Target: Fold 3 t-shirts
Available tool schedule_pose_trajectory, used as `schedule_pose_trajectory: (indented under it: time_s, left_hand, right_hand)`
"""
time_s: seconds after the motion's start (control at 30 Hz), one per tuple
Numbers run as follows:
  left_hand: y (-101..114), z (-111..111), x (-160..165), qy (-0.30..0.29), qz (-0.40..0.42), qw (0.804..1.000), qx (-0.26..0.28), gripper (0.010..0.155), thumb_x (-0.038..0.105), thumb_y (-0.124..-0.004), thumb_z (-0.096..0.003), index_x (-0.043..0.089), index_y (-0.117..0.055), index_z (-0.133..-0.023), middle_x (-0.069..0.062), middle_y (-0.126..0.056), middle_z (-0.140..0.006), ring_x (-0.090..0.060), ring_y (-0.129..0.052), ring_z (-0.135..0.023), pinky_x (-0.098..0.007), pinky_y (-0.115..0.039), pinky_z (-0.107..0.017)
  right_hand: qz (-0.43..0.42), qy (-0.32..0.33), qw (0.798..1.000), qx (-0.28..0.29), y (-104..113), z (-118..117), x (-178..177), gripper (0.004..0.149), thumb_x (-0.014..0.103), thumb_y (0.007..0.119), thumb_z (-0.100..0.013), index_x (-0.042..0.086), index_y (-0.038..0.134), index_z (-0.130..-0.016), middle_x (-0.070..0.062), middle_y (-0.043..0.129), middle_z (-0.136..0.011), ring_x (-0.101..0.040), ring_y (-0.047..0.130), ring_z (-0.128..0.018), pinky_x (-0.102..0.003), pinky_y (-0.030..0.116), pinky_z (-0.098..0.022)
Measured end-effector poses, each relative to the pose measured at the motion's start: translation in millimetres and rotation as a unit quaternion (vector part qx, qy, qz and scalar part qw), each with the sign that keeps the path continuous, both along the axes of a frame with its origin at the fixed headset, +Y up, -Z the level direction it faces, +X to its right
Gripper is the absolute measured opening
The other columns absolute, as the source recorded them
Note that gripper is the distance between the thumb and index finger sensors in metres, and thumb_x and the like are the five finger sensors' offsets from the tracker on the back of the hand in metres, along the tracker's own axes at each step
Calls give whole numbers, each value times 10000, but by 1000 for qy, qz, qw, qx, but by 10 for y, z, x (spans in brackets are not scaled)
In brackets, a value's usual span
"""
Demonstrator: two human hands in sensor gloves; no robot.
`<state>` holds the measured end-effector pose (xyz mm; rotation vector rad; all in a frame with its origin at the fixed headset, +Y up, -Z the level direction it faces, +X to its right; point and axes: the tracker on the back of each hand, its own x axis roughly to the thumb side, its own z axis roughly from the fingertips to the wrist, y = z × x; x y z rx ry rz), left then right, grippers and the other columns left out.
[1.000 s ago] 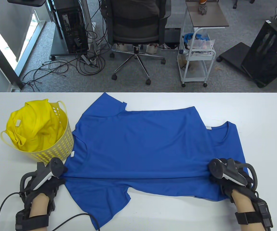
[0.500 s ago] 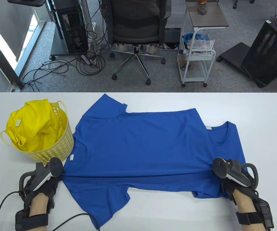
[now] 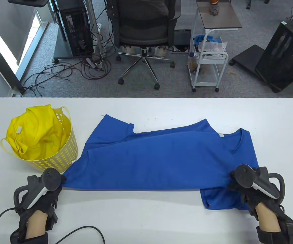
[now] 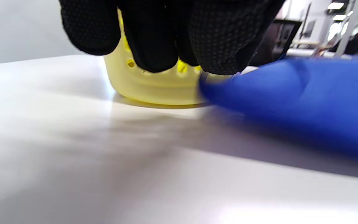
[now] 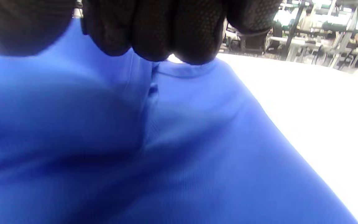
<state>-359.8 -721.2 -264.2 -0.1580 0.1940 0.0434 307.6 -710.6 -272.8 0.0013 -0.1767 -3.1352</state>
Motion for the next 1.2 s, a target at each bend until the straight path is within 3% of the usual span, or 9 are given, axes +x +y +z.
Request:
schedule_pose_trajectory:
  time_s: [0.1, 0.17, 0.3, 0.5, 0.67, 0.8, 0.97, 1.1, 1.2]
  left_hand:
    - [-94, -40, 93, -8, 2, 1000, -19, 460, 409, -826, -401, 393, -771, -857, 69, -756, -968, -194, -814, -832, -460, -736, -641]
    - [-237, -87, 157, -14, -2, 997, -73, 559, 500, -825, -366, 401, -711, -904, 54, -712, -1000, -207, -773, -865, -469, -708, -662]
    - [-444, -159, 164, 1, -95, 987, -130, 686, 542, -793, -333, 435, -543, -963, 57, -595, -1045, -204, -691, -918, -471, -662, -694]
    - [-376, -175, 304, -31, -126, 988, -81, 625, 469, -816, -372, 402, -595, -953, 59, -654, -1027, -217, -749, -888, -480, -690, -676]
    - [-118, -85, 1009, -135, -45, 990, 18, 598, 514, -772, -386, 391, -635, -954, 50, -699, -1019, -225, -757, -916, -480, -695, -692]
    - [-96, -47, 1832, -209, -66, 975, -25, 581, 523, -752, -393, 401, -640, -950, 62, -702, -1018, -215, -749, -927, -480, -688, -702]
    - [-277, -107, 2674, -246, -89, 962, -76, 542, 520, -748, -386, 405, -684, -912, 73, -723, -998, -209, -761, -913, -486, -691, -691]
    - [-420, -111, 2933, -256, -83, 959, -88, 565, 573, -731, -355, 389, -709, -889, 56, -723, -987, -219, -747, -915, -495, -677, -694]
    - [-471, -72, 2956, -266, -134, 952, -72, 577, 561, -769, -349, 414, -645, -893, 77, -672, -995, -198, -719, -923, -484, -664, -705]
  right_hand:
    - [-6, -9, 999, 31, 18, 9, 32, 594, 486, 836, -323, 272, 752, -871, -49, 779, -904, -333, 801, -810, -570, 609, -649]
    - [-2, -7, 1000, 29, -14, -2, 9, 612, 489, 833, -323, 278, 730, -888, -54, 758, -929, -346, 785, -832, -580, 603, -652]
    - [10, 2, 1000, 22, -76, -15, -37, 667, 501, 826, -322, 295, 662, -934, -63, 684, -1004, -379, 726, -902, -633, 550, -685]
    - [0, 15, 1000, 28, -68, -5, -87, 689, 508, 823, -328, 305, 626, -957, -60, 650, -1042, -398, 687, -951, -659, 522, -701]
    - [-5, 35, 999, 31, -55, 14, -157, 708, 514, 818, -331, 316, 595, -974, -62, 595, -1084, -433, 606, -1014, -692, 468, -720]
    - [-4, 49, 998, 41, -31, 33, -208, 708, 518, 815, -332, 320, 592, -975, -62, 598, -1083, -434, 612, -1010, -694, 467, -719]
    - [-15, 53, 998, 39, -22, 52, -204, 701, 518, 810, -336, 319, 595, -973, -65, 598, -1083, -437, 615, -1005, -697, 467, -716]
    - [-21, 52, 998, 37, -28, 56, -189, 698, 515, 810, -340, 319, 595, -974, -67, 596, -1085, -440, 612, -1005, -701, 462, -717]
    - [-21, 53, 998, 32, -37, 52, -196, 698, 514, 811, -340, 316, 596, -974, -67, 595, -1085, -441, 610, -1006, -703, 458, -718]
